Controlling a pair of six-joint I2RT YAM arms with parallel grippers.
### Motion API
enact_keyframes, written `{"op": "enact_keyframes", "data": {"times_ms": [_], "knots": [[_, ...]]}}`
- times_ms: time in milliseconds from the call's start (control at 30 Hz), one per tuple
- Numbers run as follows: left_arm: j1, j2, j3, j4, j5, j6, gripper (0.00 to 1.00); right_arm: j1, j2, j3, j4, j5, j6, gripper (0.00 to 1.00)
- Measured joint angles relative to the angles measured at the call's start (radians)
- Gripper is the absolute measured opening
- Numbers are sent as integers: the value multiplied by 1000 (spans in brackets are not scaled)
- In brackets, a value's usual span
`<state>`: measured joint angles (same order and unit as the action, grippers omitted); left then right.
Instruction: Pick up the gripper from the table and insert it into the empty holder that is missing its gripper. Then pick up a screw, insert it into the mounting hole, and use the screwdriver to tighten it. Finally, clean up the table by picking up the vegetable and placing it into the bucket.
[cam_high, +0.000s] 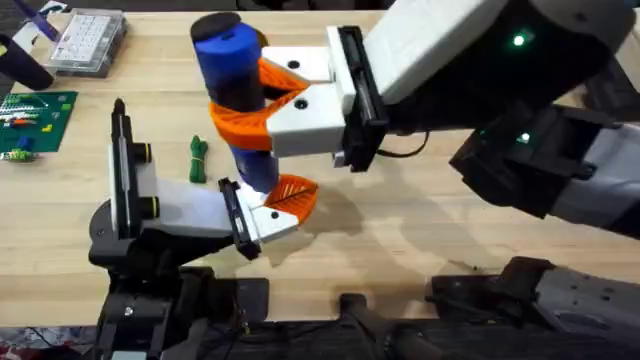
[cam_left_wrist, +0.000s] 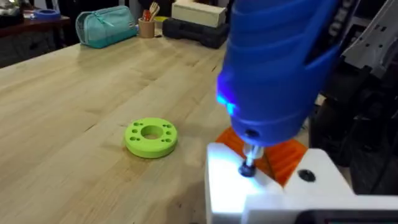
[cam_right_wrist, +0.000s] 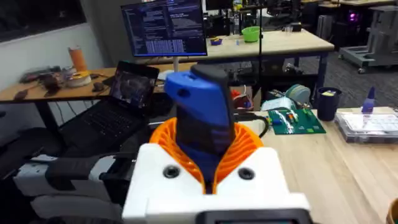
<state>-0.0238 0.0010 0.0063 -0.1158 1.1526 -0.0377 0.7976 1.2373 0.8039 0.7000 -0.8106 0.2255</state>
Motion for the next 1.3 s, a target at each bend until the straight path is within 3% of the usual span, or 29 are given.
{"op": "enact_keyframes", "data": {"times_ms": [433, 1300], "knots": [[0, 0, 0, 0, -2, 0, 16, -1, 65, 53, 0, -52, -11, 43], [0, 0, 0, 0, -4, 0, 16, -1, 66, 85, -51, -96, -51, 42]]}}
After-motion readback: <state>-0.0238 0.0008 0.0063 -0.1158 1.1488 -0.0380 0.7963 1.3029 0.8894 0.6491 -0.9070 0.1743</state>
